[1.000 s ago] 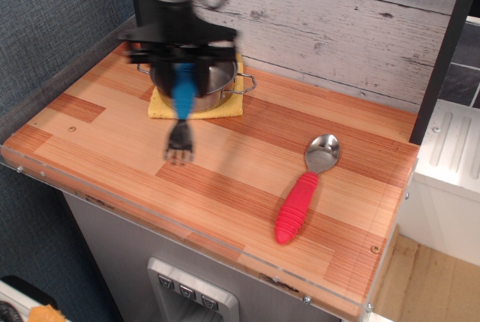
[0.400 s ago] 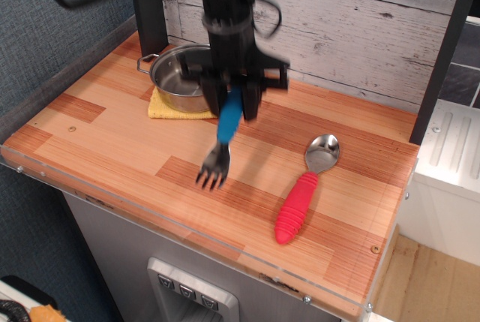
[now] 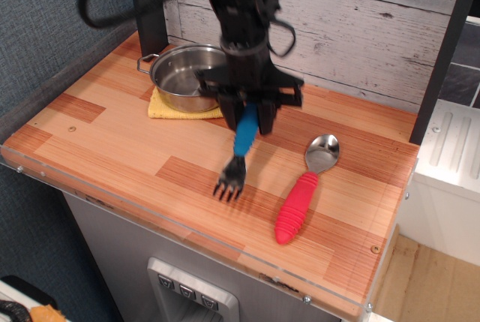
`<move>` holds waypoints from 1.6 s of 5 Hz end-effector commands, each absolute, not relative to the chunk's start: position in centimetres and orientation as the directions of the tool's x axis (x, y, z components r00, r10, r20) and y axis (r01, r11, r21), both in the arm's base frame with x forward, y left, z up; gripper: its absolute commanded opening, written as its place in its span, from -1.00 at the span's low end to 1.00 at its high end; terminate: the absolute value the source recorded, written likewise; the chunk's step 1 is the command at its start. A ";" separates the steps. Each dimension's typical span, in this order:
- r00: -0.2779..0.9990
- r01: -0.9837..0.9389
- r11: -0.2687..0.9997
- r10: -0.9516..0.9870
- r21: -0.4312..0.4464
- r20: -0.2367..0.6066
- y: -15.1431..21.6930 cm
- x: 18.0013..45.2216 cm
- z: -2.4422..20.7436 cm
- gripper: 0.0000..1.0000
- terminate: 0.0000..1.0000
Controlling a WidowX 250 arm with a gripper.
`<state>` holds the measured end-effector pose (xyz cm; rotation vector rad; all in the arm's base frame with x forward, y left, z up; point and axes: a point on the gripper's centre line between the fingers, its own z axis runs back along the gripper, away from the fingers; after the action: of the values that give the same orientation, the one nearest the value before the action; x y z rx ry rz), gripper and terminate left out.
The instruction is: Put fork next to spoon
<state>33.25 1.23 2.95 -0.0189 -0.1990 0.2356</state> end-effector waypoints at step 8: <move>0.952 -0.169 0.985 0.171 -0.029 0.253 0.3 32.0 6.9 1.00 -1.00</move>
<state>32.79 0.34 5.63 -0.0064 -0.2107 0.1818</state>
